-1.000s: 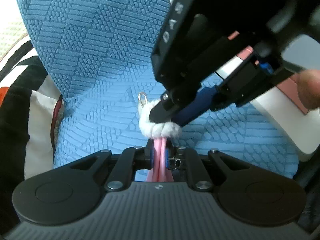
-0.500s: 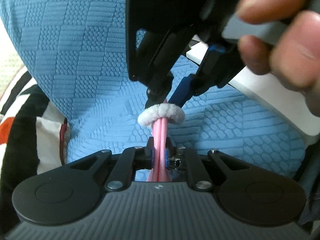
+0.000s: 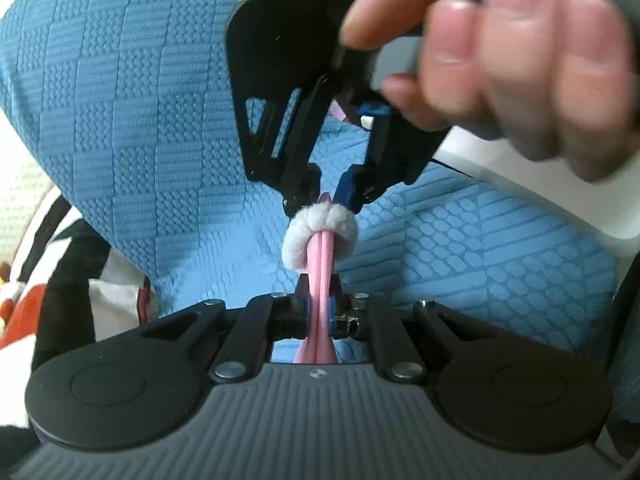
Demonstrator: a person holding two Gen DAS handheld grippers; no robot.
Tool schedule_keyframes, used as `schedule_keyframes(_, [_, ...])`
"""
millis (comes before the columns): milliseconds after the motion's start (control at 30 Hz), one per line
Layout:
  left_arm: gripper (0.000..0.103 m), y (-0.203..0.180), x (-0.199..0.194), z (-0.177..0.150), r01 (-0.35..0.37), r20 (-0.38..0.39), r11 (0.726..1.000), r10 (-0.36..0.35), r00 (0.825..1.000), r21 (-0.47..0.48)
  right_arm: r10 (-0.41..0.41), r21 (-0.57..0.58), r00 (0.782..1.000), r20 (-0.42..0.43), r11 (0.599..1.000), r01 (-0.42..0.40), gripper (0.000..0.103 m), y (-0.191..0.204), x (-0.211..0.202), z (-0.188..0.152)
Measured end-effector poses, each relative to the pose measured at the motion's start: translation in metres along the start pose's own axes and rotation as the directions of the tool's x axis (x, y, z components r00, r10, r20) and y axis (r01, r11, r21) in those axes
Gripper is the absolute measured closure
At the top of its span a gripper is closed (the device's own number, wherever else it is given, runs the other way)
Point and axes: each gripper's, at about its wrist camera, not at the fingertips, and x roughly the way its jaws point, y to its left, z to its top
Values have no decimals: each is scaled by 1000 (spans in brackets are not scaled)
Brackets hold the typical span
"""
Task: Organize objects
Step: 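Push the white ring down along the pink strip with the right gripper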
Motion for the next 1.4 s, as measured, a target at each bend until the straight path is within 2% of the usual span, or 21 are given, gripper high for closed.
schedule_keyframes(100, [94, -3, -5, 0, -7, 38, 1000, 6, 999, 28, 16, 9, 1000, -18, 1000, -16, 81, -1, 3, 1])
schedule_keyframes(233, [94, -3, -5, 0, -12, 44, 999, 10, 999, 36, 9, 12, 1000, -17, 1000, -9, 80, 0, 4, -2])
schedule_keyframes(367, [94, -2, -3, 0, 3, 38, 1000, -5, 999, 30, 1, 41, 1000, -17, 999, -1, 79, -4, 4, -2])
schedule_keyframes(500, [94, 0, 0, 0, 0, 28, 1000, -1, 1000, 11, 37, 101, 999, -12, 994, -36, 76, -12, 0, -2])
schedule_keyframes(667, [93, 3, 3, -1, -8, 16, 1000, 8, 1000, -4, 66, 109, 998, -15, 992, -64, 76, -12, -3, -8])
schedule_keyframes(800, [93, 3, 6, -2, 12, -1, 1000, -12, 1000, -22, 51, 130, 999, -19, 990, -48, 78, -15, 2, -15])
schedule_keyframes(933, [89, 4, 10, -3, 40, -23, 998, -41, 999, -51, 24, 127, 1000, 0, 992, -24, 84, -16, 1, -15])
schedule_keyframes(1133, [83, 12, 15, -5, 80, -52, 988, -87, 995, -131, 5, 128, 999, 36, 992, -9, 85, -17, -3, -12])
schedule_keyframes(1400, [79, 14, 15, -6, 103, -78, 981, -117, 990, -166, -15, 141, 994, 110, 990, -1, 84, -21, -17, 2])
